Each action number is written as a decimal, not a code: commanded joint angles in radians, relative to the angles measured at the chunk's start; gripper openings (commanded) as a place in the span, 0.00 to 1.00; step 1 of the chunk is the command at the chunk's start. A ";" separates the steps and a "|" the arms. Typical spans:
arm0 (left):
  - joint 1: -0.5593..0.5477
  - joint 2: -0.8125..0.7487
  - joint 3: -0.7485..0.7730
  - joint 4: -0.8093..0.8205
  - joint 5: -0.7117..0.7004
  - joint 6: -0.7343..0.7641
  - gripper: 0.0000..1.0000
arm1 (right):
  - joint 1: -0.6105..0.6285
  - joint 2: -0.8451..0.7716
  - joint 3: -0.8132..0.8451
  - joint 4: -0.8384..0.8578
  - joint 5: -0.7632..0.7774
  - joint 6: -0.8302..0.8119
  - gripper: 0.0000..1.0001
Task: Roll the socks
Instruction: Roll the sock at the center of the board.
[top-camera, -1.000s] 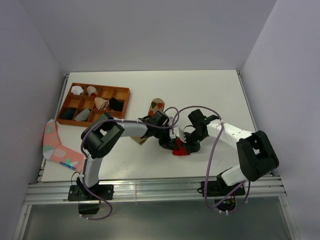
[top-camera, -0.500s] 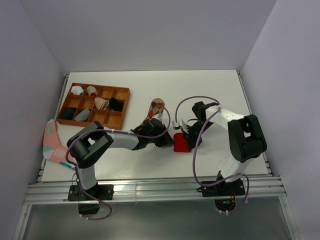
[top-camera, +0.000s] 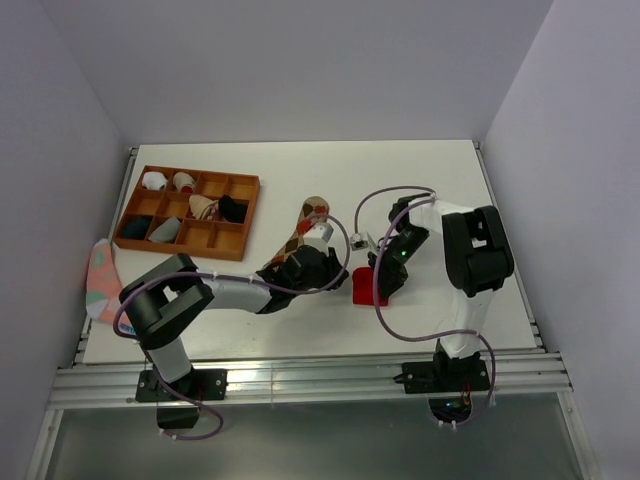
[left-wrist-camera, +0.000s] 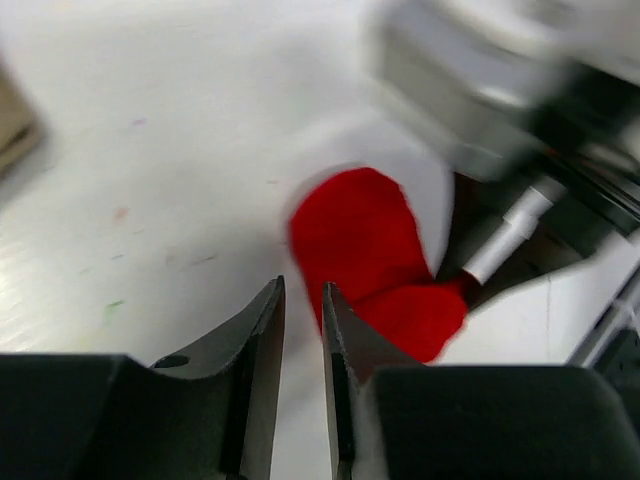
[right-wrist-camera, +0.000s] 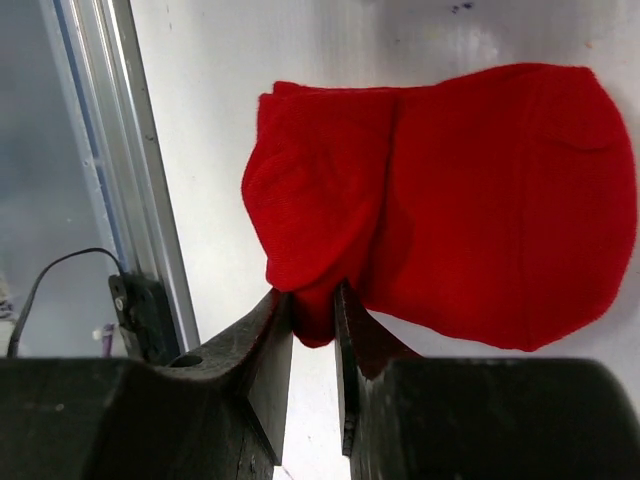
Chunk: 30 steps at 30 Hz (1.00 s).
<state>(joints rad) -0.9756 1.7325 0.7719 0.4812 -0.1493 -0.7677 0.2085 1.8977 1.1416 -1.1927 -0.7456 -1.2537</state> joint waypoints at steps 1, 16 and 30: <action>-0.037 -0.016 0.027 0.137 0.080 0.200 0.27 | -0.017 0.047 0.059 -0.033 0.021 0.028 0.19; -0.043 0.136 0.136 0.136 0.395 0.349 0.43 | -0.031 0.138 0.138 -0.042 0.055 0.114 0.18; -0.046 0.228 0.156 0.136 0.432 0.323 0.43 | -0.031 0.166 0.161 -0.033 0.065 0.146 0.18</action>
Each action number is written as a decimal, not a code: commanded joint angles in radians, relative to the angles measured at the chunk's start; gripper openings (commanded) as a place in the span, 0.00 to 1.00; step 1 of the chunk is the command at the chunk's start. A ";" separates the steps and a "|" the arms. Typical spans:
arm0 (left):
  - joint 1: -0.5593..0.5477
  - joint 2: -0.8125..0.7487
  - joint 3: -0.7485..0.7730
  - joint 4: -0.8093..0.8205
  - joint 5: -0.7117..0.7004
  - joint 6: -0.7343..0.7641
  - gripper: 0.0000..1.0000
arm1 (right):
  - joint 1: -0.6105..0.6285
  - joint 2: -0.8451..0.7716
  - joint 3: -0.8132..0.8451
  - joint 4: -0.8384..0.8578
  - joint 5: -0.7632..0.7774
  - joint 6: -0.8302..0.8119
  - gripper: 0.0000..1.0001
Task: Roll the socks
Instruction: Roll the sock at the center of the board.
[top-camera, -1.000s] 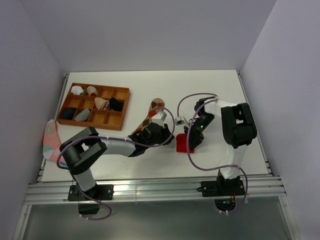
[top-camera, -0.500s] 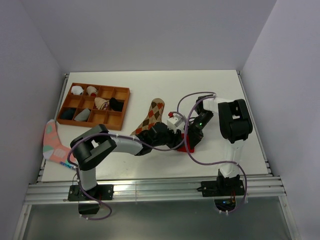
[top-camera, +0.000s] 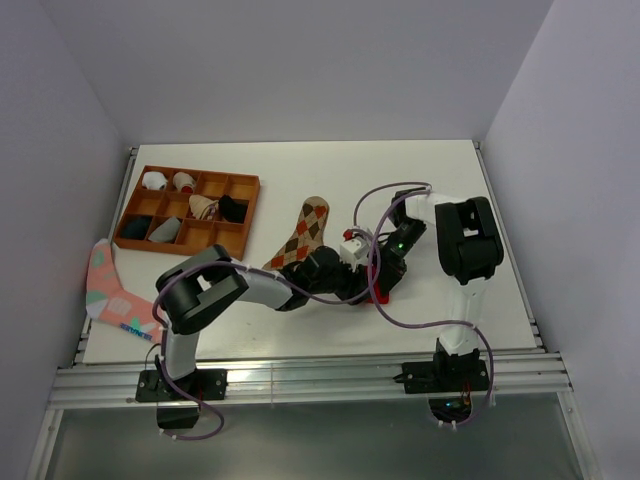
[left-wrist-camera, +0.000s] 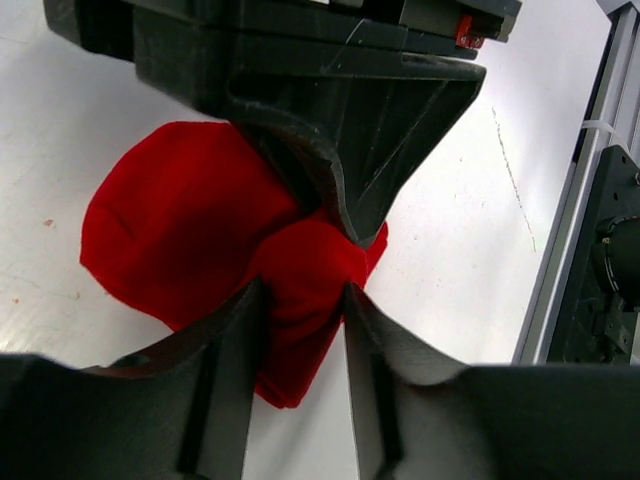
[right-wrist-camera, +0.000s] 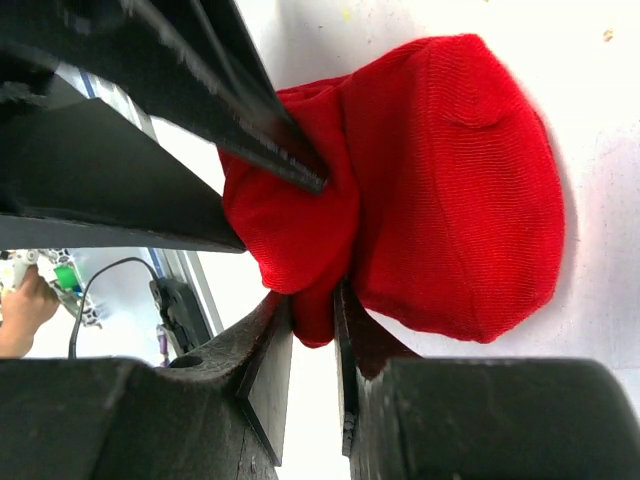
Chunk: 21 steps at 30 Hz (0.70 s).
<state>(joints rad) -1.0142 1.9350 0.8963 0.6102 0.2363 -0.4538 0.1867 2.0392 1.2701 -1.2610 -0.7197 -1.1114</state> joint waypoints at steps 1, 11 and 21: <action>-0.007 0.033 0.038 0.000 0.049 0.006 0.41 | -0.009 0.027 0.032 0.035 0.039 0.005 0.18; -0.033 0.108 0.159 -0.291 -0.033 -0.126 0.00 | -0.007 -0.078 -0.034 0.196 0.083 0.105 0.28; -0.046 0.173 0.223 -0.550 -0.068 -0.316 0.00 | -0.023 -0.292 -0.153 0.431 0.181 0.320 0.55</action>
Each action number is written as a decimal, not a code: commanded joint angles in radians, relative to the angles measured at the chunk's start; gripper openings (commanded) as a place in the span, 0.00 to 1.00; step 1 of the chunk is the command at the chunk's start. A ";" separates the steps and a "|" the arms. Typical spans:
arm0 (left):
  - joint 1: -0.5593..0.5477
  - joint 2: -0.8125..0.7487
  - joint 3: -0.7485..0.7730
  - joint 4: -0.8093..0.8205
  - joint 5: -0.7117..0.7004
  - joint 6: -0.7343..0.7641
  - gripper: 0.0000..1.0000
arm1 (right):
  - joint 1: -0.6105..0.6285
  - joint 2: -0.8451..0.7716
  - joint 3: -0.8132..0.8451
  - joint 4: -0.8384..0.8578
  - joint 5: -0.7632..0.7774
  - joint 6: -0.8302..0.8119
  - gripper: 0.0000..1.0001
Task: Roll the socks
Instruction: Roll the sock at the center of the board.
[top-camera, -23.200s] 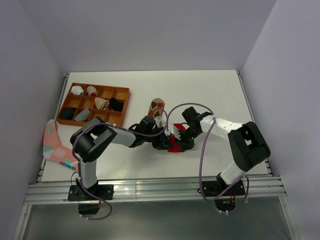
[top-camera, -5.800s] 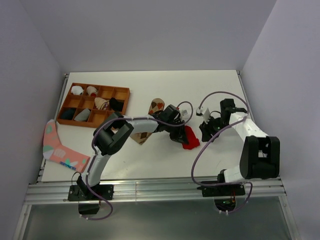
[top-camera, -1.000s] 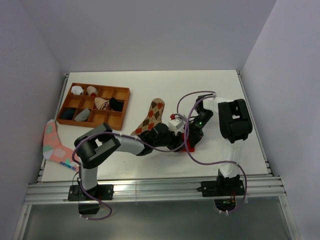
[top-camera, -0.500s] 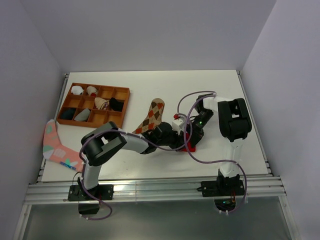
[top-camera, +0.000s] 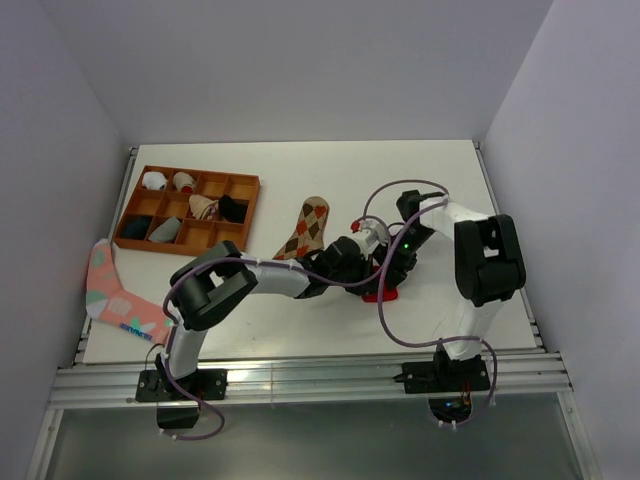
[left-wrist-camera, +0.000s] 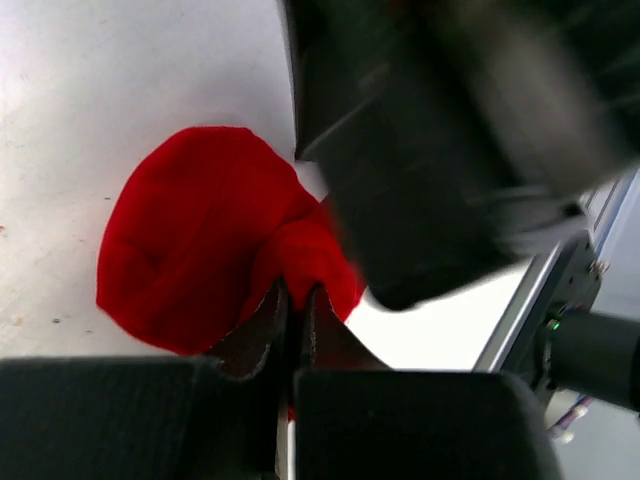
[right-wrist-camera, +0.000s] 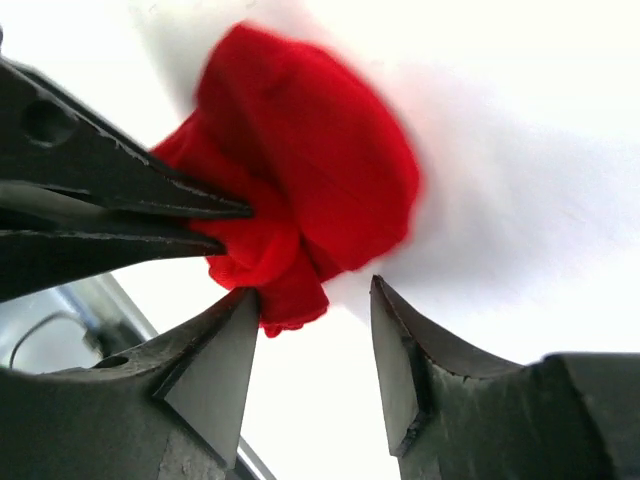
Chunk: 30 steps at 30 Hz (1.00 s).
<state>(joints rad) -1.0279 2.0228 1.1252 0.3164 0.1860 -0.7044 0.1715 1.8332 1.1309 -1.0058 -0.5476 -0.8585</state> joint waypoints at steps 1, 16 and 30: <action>-0.032 0.089 -0.001 -0.269 -0.019 -0.073 0.00 | -0.013 -0.101 -0.020 0.188 0.006 0.082 0.56; 0.012 0.168 0.018 -0.329 0.127 -0.136 0.00 | -0.142 -0.405 -0.161 0.223 -0.057 0.018 0.56; 0.107 0.244 0.105 -0.506 0.362 -0.103 0.00 | -0.093 -0.661 -0.459 0.265 -0.018 -0.280 0.56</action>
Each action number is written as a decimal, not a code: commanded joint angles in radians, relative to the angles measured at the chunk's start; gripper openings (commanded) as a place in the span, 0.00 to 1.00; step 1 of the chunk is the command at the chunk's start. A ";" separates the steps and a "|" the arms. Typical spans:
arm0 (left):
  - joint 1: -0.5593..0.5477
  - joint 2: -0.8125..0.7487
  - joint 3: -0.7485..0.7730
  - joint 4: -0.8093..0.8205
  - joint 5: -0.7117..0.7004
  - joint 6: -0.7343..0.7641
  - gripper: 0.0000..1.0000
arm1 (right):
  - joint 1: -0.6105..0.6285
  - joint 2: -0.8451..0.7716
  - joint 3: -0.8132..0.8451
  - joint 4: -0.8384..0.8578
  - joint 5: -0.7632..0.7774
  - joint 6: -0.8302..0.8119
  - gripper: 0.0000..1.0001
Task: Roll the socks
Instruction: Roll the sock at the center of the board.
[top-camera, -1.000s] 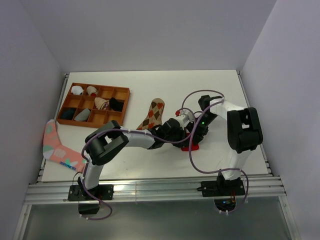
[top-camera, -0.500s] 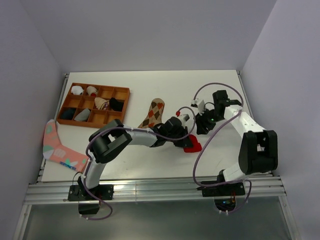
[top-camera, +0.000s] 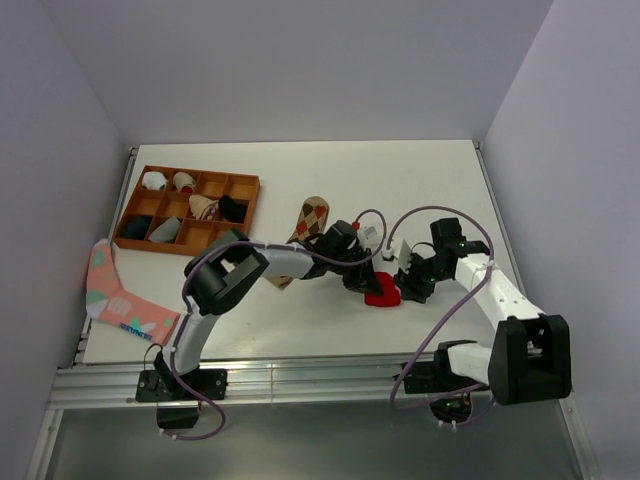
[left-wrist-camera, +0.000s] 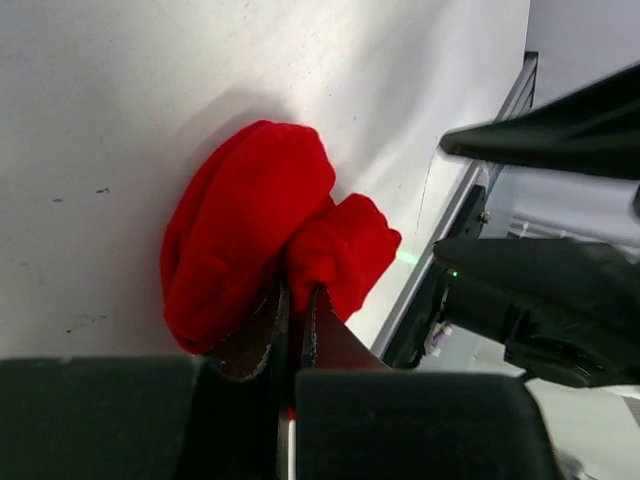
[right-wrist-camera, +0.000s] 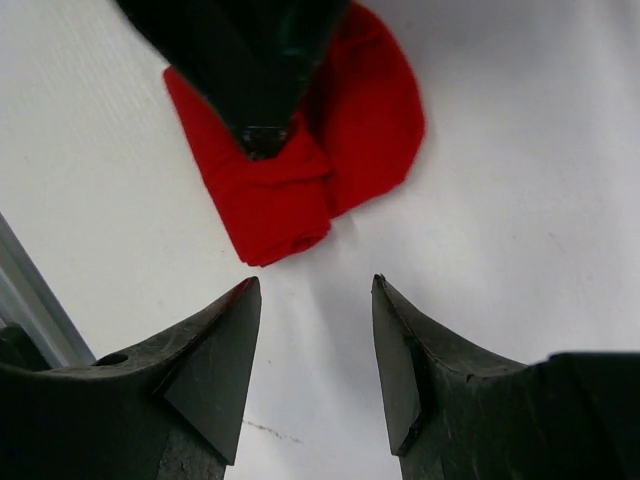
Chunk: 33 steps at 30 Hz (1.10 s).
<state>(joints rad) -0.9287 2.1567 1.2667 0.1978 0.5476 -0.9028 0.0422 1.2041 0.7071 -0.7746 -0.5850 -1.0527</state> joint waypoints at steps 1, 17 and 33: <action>0.017 0.120 -0.024 -0.406 0.000 0.103 0.00 | 0.053 -0.047 -0.049 0.047 0.020 -0.090 0.56; 0.025 0.184 0.125 -0.570 0.017 0.148 0.00 | 0.240 -0.187 -0.192 0.155 0.060 -0.069 0.60; 0.044 0.207 0.191 -0.613 0.058 0.165 0.00 | 0.331 -0.091 -0.189 0.205 0.108 -0.035 0.58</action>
<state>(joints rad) -0.8795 2.2601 1.4994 -0.2127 0.7464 -0.8406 0.3527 1.0935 0.5190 -0.6136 -0.4881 -1.1015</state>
